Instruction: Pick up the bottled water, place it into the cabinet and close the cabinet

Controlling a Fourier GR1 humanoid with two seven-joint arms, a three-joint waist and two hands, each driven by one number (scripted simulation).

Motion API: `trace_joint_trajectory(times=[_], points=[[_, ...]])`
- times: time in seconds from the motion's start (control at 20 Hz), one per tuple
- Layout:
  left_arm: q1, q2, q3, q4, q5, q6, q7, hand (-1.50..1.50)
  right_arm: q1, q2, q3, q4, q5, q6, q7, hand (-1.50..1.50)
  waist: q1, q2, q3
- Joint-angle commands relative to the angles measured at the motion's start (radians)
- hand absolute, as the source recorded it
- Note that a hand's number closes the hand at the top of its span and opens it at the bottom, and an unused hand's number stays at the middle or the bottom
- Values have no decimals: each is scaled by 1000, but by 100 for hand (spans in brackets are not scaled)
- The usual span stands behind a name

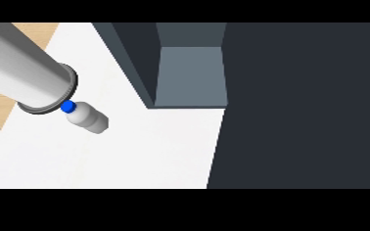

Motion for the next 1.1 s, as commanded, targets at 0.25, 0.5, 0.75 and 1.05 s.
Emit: trace_joint_trajectory(times=[0.25,0.5,0.75,1.05], points=[[-19,-13,-35,172,-65,-77,-118,-150,-25,-35,44,-36,134,-50,29,-150,-5,2,0],[13,-50,-43,282,-84,-122,-216,-150,-32,-60,29,-49,116,-75,20,-150,-1,2,0],[-60,-82,-123,354,-200,-65,-255,-150,-60,-45,159,-65,218,-138,85,-150,-6,1,-1],[-66,-113,-109,579,-248,-98,-475,-150,-66,-110,87,-72,131,-129,53,-150,-10,3,0]])
